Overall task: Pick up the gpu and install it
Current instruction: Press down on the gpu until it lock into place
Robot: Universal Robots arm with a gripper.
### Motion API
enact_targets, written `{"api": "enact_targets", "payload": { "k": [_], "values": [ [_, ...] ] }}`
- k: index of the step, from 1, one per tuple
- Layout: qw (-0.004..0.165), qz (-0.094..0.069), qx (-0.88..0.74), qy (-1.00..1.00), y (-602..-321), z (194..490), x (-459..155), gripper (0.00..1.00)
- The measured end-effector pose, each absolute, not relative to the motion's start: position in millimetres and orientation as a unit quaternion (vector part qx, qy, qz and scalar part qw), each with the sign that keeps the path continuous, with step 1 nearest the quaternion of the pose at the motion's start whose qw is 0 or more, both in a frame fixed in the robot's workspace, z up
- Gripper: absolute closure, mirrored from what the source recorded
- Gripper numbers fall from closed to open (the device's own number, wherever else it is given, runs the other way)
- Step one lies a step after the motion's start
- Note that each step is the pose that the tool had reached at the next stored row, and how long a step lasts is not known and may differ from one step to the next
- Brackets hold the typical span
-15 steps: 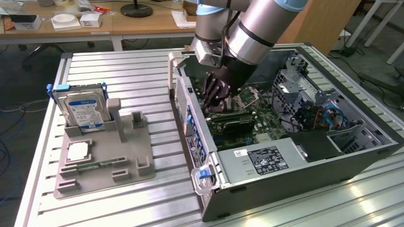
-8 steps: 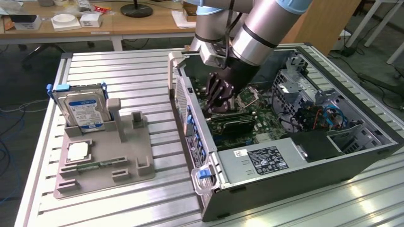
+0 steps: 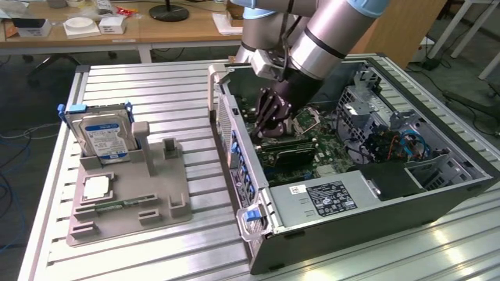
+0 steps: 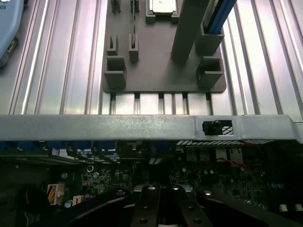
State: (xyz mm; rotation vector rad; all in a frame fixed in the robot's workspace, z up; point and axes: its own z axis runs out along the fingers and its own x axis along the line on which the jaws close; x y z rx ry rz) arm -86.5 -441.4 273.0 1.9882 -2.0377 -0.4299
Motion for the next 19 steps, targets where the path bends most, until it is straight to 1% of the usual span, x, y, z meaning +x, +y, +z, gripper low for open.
{"api": "enact_targets", "payload": {
  "k": [5,8,19],
  "values": [
    [0.16,-0.176,0.678,-0.696,-441,274,-81,0.9],
    [0.169,-0.185,0.675,-0.693,-441,274,-75,0.9],
    [0.171,-0.188,0.675,-0.693,-442,273,-77,0.9]
  ]
}}
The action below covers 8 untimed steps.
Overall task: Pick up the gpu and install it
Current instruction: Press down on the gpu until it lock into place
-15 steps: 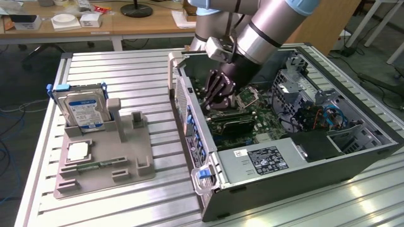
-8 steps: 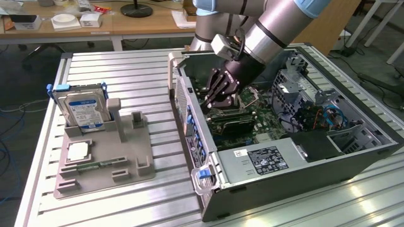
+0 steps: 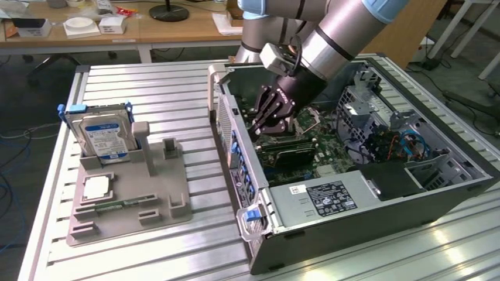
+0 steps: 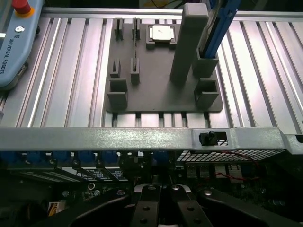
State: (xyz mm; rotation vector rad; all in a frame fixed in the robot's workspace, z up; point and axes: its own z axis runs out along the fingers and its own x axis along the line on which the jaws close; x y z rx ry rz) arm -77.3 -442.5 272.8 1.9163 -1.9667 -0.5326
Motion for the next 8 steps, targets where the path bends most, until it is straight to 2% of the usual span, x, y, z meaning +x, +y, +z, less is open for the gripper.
{"api": "enact_targets", "payload": {
  "k": [8],
  "values": [
    [0.171,-0.188,0.675,-0.693,-449.6,272.5,-77.5,0.9]
  ]
}}
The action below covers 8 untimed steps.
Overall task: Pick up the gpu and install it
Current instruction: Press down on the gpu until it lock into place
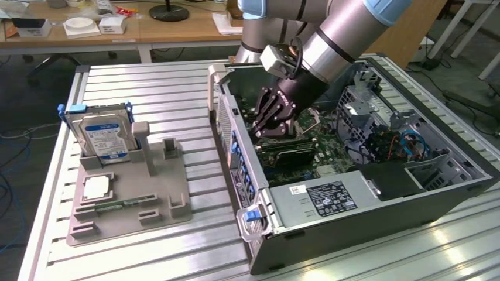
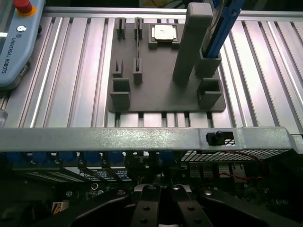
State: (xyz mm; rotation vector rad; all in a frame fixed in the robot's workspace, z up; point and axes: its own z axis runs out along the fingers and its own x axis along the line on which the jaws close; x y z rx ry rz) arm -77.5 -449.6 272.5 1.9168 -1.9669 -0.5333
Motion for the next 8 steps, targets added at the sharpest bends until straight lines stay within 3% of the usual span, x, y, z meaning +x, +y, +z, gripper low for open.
{"api": "enact_targets", "payload": {
  "k": [8],
  "values": [
    [0.172,-0.187,0.675,-0.693,-448.0,272.1,-75.9,0.9]
  ]
}}
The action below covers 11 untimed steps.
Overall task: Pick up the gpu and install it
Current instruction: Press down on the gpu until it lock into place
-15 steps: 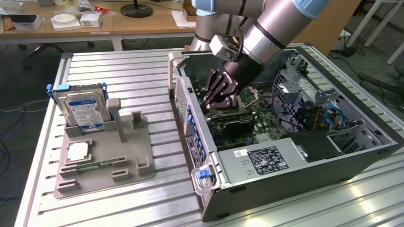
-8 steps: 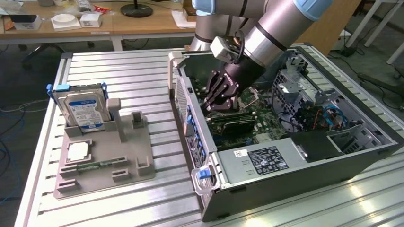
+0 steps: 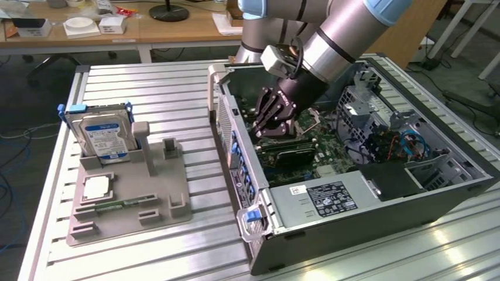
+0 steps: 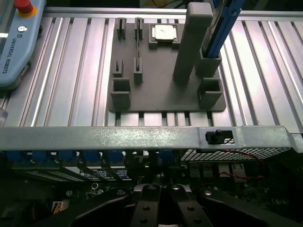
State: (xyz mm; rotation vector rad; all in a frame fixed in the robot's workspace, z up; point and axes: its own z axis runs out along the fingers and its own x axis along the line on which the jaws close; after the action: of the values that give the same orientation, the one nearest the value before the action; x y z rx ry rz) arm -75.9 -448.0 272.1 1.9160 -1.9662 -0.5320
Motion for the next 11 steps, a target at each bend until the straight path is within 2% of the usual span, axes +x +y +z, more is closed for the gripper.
{"api": "enact_targets", "payload": {
  "k": [7,11],
  "values": [
    [0.172,-0.188,0.675,-0.693,-445.9,270.1,-72.0,0.9],
    [0.182,-0.2,0.672,-0.69,-445.9,269.8,-67.3,0.9]
  ]
}}
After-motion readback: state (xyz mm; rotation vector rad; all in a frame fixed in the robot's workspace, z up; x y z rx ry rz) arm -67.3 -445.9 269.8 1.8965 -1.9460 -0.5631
